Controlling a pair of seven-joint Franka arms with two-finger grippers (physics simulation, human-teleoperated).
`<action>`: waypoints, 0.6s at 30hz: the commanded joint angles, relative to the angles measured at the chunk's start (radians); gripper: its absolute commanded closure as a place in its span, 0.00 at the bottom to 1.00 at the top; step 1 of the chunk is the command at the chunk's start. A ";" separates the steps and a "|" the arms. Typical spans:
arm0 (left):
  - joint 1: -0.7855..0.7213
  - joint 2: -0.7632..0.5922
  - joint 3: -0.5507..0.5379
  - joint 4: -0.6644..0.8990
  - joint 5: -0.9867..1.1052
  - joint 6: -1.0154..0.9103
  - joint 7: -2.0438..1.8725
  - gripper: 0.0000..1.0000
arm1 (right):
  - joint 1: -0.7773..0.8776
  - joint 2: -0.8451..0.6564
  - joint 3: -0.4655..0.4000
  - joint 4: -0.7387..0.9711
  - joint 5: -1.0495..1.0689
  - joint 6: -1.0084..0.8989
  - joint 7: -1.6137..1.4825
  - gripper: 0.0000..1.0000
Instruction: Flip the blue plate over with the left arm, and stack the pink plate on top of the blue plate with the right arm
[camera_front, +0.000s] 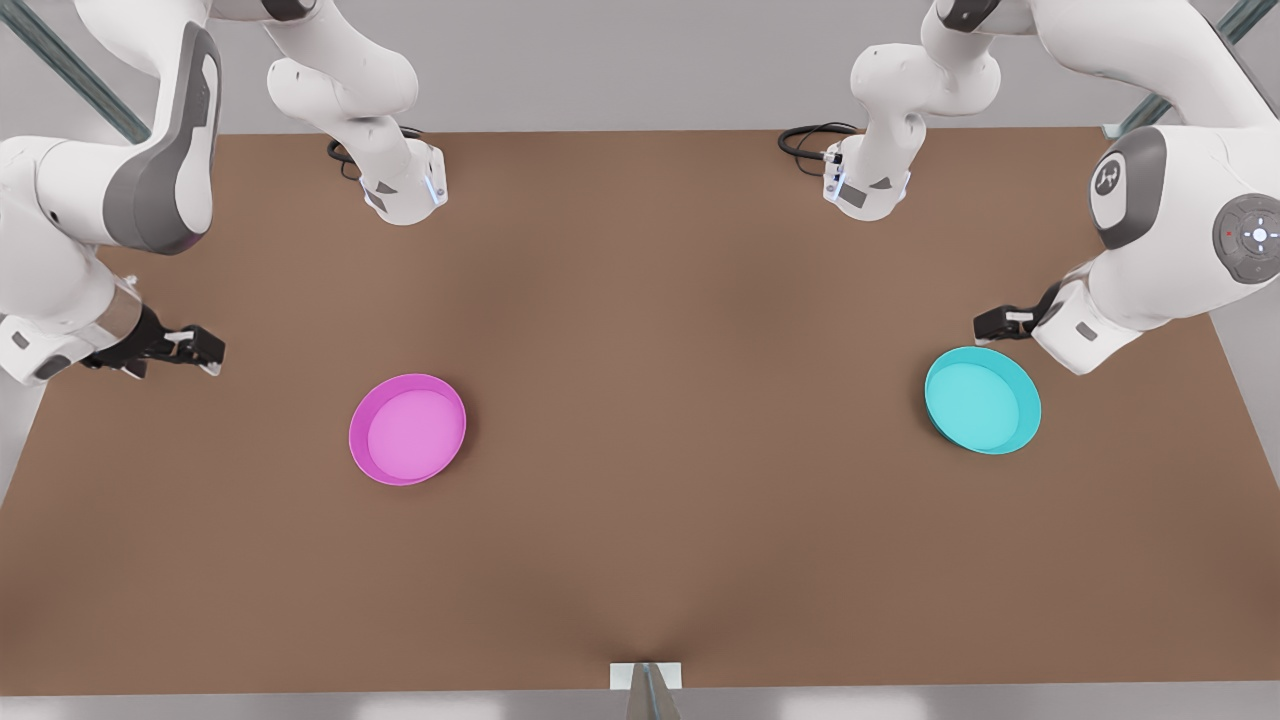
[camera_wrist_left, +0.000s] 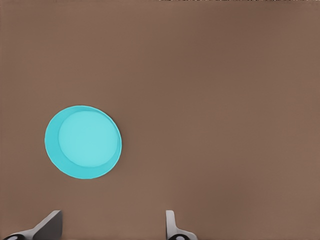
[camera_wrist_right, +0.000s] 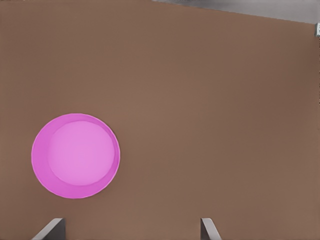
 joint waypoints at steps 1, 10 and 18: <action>0.001 -0.001 0.006 -0.001 0.003 0.015 -0.042 0.00 | 0.002 -0.002 -0.001 0.000 0.000 0.052 -0.036 0.00; 0.274 0.270 0.190 -0.278 -0.267 0.455 0.800 0.00 | 0.000 0.011 -0.001 -0.001 0.005 0.054 -0.028 0.00; 0.389 0.412 0.205 -0.322 -0.282 0.547 1.115 0.00 | -0.001 0.018 -0.001 -0.010 0.015 0.060 -0.025 0.00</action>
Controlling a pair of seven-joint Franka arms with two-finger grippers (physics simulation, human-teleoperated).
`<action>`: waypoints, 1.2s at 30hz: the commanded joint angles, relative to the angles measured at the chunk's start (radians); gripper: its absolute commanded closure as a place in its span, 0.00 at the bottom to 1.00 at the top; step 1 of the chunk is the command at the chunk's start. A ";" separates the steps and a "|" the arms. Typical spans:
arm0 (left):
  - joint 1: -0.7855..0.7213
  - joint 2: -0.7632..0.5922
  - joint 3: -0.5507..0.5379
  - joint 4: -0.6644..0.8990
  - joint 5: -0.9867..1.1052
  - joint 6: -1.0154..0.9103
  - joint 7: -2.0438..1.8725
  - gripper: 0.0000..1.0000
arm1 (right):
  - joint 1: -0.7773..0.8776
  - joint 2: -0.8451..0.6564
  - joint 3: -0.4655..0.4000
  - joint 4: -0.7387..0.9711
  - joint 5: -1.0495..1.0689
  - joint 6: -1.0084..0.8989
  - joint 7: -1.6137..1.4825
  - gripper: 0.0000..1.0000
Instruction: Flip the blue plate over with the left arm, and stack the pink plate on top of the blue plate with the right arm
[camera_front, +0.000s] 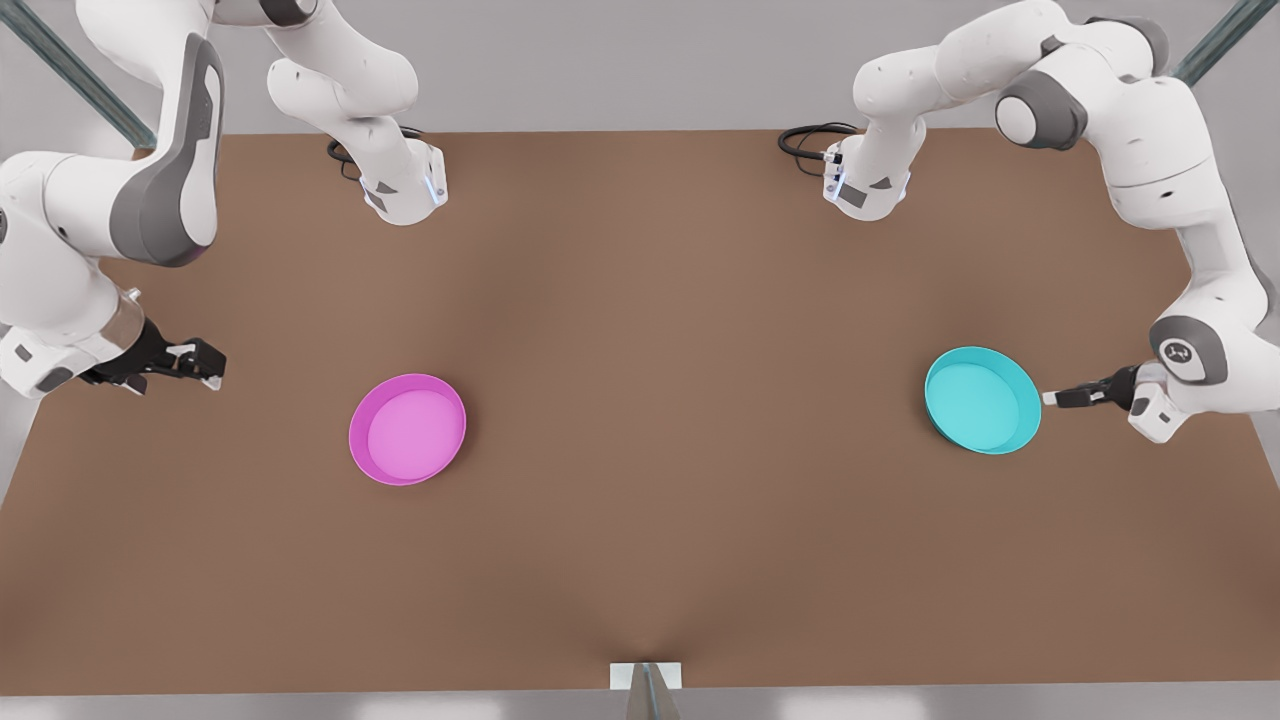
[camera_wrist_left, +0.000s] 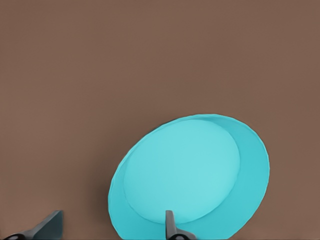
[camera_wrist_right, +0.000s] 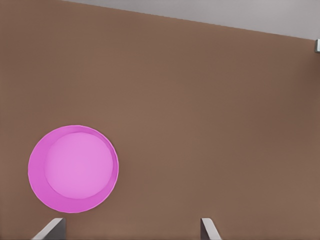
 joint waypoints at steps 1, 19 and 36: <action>0.006 0.008 0.001 -0.012 -0.010 0.078 0.624 0.00 | 0.000 -0.001 -0.001 -0.003 0.005 0.003 -0.008 0.00; -0.006 0.088 -0.012 -0.021 -0.033 0.095 0.443 0.27 | -0.009 0.028 -0.005 0.062 0.020 -0.094 -0.012 0.00; -0.026 0.100 -0.019 -0.020 -0.033 0.095 0.385 0.57 | -0.008 0.028 -0.002 0.097 0.026 -0.112 -0.012 0.00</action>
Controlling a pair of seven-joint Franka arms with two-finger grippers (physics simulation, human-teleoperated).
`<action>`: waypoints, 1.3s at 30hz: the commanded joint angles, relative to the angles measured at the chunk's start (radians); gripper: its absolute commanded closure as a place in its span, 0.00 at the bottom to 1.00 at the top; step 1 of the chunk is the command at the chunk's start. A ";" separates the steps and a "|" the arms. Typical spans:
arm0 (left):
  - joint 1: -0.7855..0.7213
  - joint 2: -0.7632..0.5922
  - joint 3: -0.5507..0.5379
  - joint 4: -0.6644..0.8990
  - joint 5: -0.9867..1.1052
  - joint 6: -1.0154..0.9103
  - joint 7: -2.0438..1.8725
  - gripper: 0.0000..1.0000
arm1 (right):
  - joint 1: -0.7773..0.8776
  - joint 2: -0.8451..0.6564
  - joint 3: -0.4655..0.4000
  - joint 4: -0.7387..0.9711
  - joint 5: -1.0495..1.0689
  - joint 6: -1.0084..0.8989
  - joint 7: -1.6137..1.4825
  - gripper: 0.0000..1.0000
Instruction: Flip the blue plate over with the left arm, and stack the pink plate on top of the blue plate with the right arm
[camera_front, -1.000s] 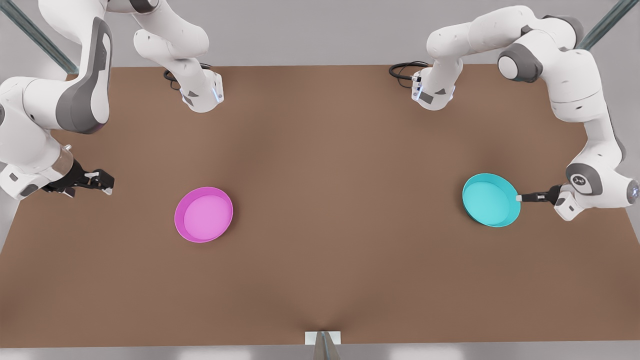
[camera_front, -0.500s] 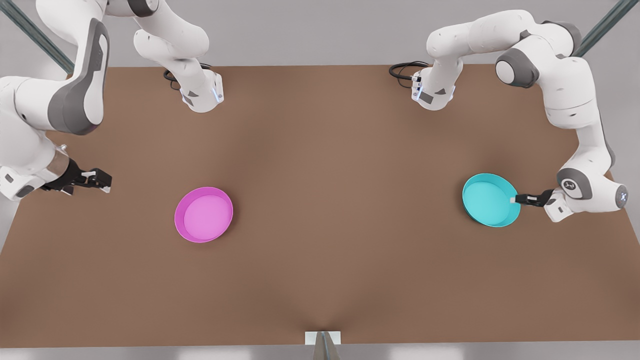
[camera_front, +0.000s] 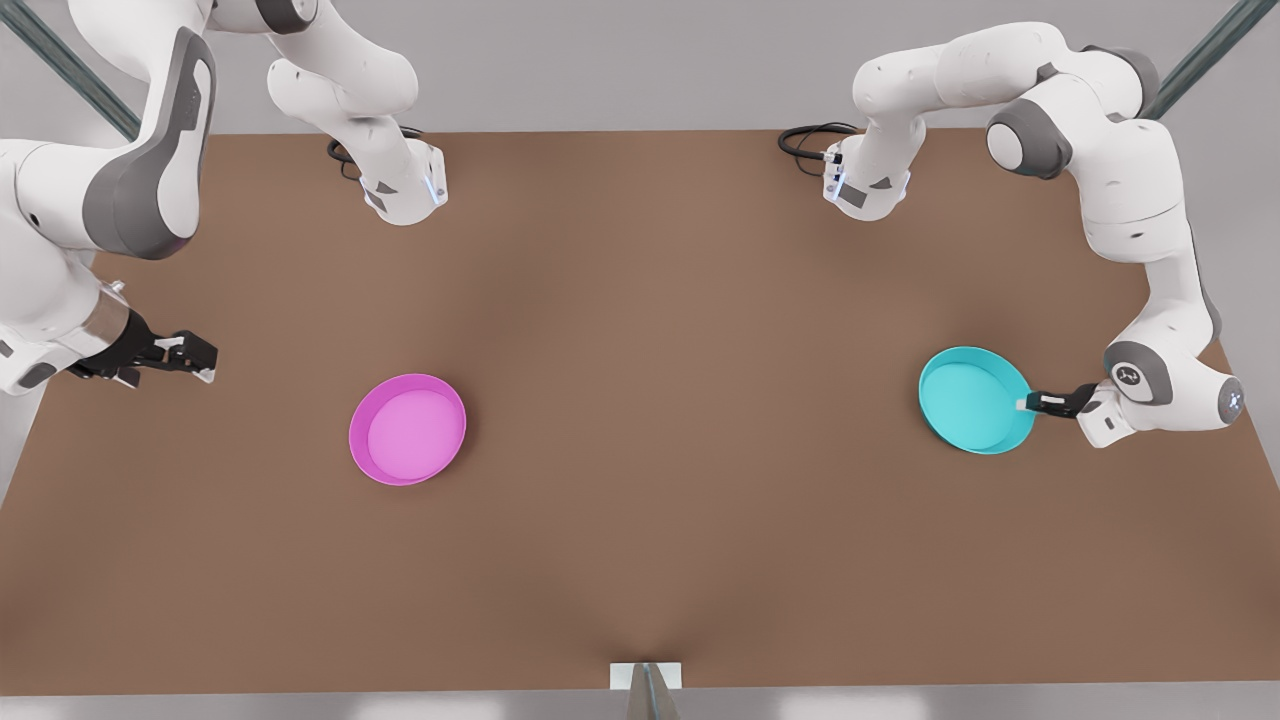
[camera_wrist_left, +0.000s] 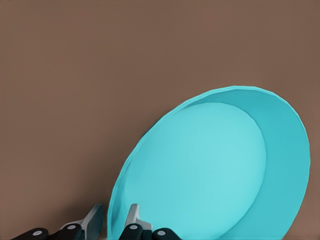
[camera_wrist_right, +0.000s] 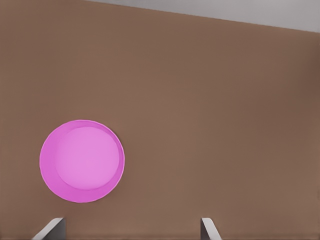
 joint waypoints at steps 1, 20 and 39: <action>0.000 -0.001 0.000 0.000 0.000 -0.001 0.007 0.57 | -0.002 -0.001 -0.001 0.002 0.001 -0.013 -0.004 0.00; -0.149 -0.151 -0.010 0.083 0.046 -0.097 -0.261 0.79 | -0.002 -0.001 -0.001 0.008 0.002 -0.031 -0.006 0.00; -1.345 0.020 0.439 0.450 0.890 -0.044 -2.011 0.79 | -0.002 0.022 -0.004 0.037 0.021 -0.027 -0.004 0.00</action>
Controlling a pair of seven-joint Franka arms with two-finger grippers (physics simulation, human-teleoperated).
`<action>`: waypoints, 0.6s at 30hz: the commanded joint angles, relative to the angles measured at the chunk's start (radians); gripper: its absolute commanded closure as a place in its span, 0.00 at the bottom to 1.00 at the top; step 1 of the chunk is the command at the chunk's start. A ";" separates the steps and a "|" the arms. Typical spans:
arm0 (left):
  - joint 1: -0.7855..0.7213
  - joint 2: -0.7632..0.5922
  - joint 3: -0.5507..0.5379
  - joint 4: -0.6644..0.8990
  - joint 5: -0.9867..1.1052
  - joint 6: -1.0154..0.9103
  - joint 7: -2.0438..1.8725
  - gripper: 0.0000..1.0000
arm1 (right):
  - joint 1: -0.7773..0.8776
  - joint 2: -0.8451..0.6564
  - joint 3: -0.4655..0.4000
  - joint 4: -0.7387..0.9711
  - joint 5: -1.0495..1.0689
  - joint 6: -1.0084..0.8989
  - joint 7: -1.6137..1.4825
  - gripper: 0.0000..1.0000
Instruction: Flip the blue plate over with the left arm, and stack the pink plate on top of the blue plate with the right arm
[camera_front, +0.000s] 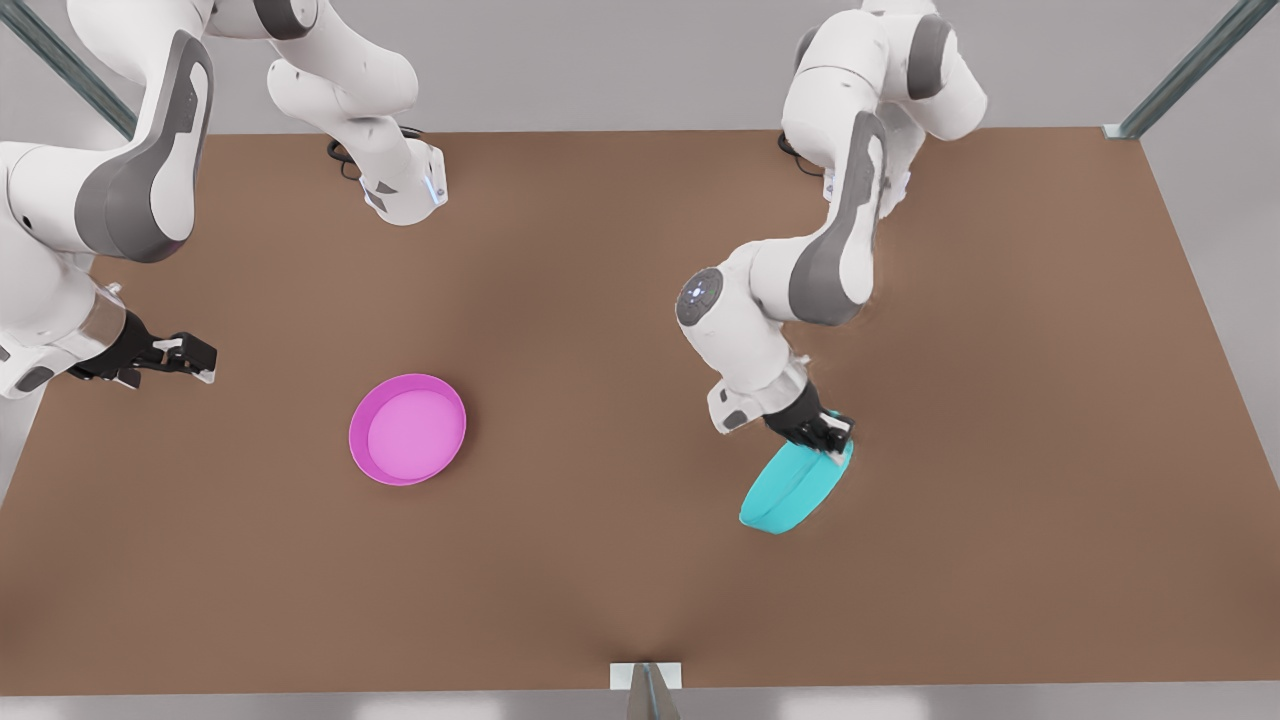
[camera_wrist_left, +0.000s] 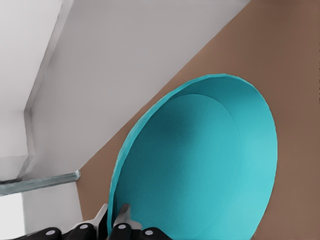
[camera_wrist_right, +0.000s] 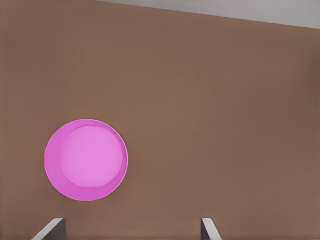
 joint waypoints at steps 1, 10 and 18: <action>-0.081 0.032 0.025 -0.001 0.164 0.022 -1.144 0.79 | 0.000 -0.001 -0.001 0.001 0.002 0.000 -0.001 0.00; -0.250 0.274 -0.049 -0.066 0.615 -0.038 -2.070 0.79 | 0.000 -0.001 -0.001 -0.001 0.002 -0.002 -0.002 0.00; -0.272 0.406 -0.109 -0.063 0.741 -0.095 -2.509 0.79 | 0.000 -0.001 -0.001 -0.001 0.002 -0.002 -0.004 0.00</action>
